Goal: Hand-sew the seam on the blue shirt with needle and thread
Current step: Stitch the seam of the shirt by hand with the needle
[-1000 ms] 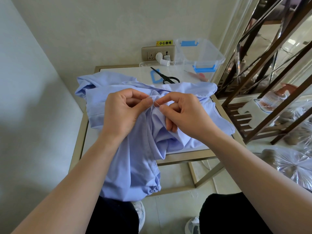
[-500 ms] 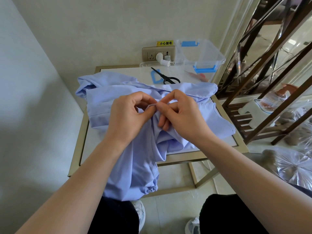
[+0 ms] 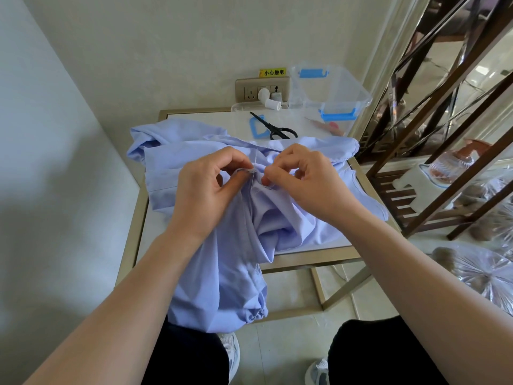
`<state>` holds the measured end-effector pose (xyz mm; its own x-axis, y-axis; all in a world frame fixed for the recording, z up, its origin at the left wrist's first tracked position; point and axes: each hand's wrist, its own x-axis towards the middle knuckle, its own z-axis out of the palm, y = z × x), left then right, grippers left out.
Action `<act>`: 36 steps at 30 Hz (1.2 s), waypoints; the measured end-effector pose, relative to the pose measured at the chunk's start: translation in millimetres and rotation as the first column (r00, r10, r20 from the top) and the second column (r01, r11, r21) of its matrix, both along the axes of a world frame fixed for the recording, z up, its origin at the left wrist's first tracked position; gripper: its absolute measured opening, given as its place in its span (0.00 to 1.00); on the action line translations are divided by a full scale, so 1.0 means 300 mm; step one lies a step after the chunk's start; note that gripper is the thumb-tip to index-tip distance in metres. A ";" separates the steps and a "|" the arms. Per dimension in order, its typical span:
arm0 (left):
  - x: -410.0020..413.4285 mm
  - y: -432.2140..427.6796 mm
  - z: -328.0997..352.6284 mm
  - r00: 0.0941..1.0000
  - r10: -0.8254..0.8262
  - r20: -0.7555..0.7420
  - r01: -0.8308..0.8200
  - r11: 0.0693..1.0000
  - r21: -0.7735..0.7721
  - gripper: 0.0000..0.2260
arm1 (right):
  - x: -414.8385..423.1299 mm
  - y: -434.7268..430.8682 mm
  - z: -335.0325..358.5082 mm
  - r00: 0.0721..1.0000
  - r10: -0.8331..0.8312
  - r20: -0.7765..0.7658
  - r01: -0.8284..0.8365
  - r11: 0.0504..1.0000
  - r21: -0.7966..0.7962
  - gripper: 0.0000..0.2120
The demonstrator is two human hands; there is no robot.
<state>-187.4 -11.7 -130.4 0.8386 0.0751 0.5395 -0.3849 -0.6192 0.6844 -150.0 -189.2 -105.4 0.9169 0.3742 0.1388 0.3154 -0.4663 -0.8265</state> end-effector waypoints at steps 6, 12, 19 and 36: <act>0.000 0.009 -0.008 0.993 -0.069 0.091 0.061 0.994 0.093 0.02 | 0.011 0.006 -0.006 0.971 0.091 -0.219 -0.028 0.961 0.274 0.04; -0.001 0.012 -0.007 0.987 -0.113 0.110 0.100 0.989 0.110 0.01 | 0.020 0.025 -0.031 0.945 0.137 -0.299 0.008 0.899 0.437 0.05; 0.003 0.023 -0.011 0.986 -0.114 0.119 0.094 0.983 0.161 0.02 | 0.066 -0.008 -0.008 0.886 0.160 -0.435 0.290 0.539 0.791 0.09; 0.002 0.024 -0.005 0.992 -0.052 0.112 0.034 0.987 0.157 0.02 | 0.099 -0.086 0.009 0.889 -0.373 -0.264 0.452 0.806 0.382 0.05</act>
<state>-186.8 -4.6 -132.0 0.7705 -0.0515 0.6354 -0.4842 -0.6955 0.5308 -120.3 -215.2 -102.8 0.9942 -0.1045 0.0239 0.0118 -0.1142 -0.9934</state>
